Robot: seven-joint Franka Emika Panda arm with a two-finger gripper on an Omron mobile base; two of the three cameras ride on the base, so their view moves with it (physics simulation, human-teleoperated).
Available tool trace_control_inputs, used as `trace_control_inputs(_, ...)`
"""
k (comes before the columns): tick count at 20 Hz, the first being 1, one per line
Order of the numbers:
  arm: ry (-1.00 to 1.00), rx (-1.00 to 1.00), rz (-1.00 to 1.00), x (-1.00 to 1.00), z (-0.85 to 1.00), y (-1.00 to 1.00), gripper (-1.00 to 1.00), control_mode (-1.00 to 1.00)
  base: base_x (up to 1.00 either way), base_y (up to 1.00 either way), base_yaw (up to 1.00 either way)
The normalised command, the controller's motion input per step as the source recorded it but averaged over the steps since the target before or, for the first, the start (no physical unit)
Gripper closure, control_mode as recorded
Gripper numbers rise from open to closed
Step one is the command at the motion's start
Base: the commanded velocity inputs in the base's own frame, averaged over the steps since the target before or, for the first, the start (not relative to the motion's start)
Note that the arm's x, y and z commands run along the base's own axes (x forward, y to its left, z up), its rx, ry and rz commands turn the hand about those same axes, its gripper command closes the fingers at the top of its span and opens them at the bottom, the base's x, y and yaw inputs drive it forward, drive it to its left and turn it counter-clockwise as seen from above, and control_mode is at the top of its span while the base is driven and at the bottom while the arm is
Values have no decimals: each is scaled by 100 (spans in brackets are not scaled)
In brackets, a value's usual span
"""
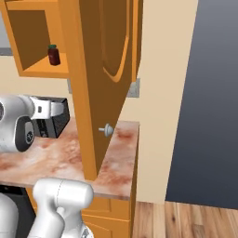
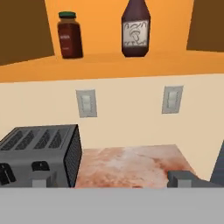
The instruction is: Collect the paprika, ketchup, and shaker from the cabinet and place them next to the stove.
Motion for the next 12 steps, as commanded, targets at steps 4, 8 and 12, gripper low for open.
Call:
trace_control_inputs(4, -1, 0, -20, 27, 47, -5, -100, -100, 0, 0, 0)
trace_control_inputs(8, -4, 2, -12, 29, 45, -18, -100, -100, 0, 0, 0)
trace_control_inputs(12, -4, 4, -4, 29, 37, -27, -100, -100, 0, 0, 0)
